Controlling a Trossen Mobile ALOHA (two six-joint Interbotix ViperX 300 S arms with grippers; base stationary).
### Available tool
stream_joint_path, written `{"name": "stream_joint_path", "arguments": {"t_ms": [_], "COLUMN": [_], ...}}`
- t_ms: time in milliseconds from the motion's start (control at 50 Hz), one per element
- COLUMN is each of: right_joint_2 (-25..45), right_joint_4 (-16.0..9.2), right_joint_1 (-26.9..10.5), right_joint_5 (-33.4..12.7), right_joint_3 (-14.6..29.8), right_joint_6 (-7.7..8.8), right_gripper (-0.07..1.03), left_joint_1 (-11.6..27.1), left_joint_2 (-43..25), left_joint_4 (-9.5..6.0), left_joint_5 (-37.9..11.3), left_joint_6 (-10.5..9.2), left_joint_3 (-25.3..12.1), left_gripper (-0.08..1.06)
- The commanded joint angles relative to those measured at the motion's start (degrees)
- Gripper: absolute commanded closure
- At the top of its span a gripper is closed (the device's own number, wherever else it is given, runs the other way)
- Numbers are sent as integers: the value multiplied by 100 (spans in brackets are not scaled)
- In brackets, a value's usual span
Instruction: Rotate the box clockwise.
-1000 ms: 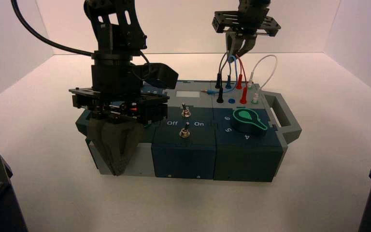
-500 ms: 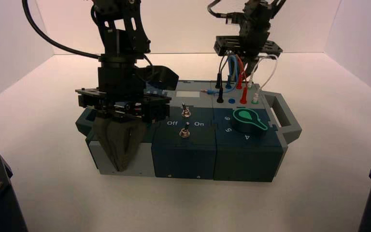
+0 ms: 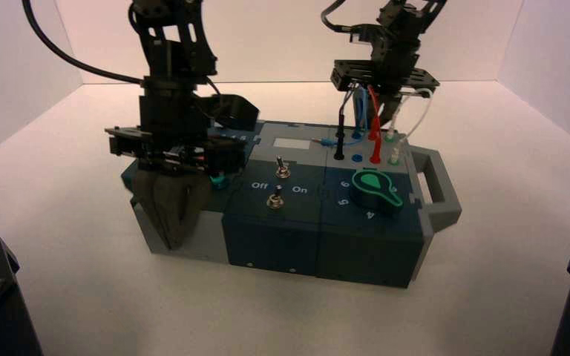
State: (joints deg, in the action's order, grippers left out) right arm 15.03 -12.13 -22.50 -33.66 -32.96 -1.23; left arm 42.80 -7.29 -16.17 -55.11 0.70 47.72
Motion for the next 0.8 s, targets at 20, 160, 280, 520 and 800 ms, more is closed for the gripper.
{"name": "stream_joint_path", "arguments": {"t_ms": [20, 160, 280, 520, 800], "right_joint_2": [-246, -343, -422, -606, -896], "right_joint_4": [-53, -62, -105, -255, -501], "right_joint_1": [-123, -123, -123, -185, -360], "right_joint_5": [-88, -88, -88, -88, -176], "right_joint_3": [-220, -387, -536, -826, -1099], "right_joint_6": [18, 0, 0, 0, -9], "right_gripper": [99, 99, 99, 99, 99], "left_joint_1": [-281, -413, -483, -686, -949], "left_joint_2": [123, 123, 70, -123, -475], "left_joint_4": [149, 202, 281, 413, 677], "left_joint_5": [97, 97, 97, 97, 185], "left_joint_6": [26, 26, 26, 62, 97], "left_joint_3": [-343, -563, -747, -1037, -1362], "left_gripper": [101, 101, 101, 101, 101]}}
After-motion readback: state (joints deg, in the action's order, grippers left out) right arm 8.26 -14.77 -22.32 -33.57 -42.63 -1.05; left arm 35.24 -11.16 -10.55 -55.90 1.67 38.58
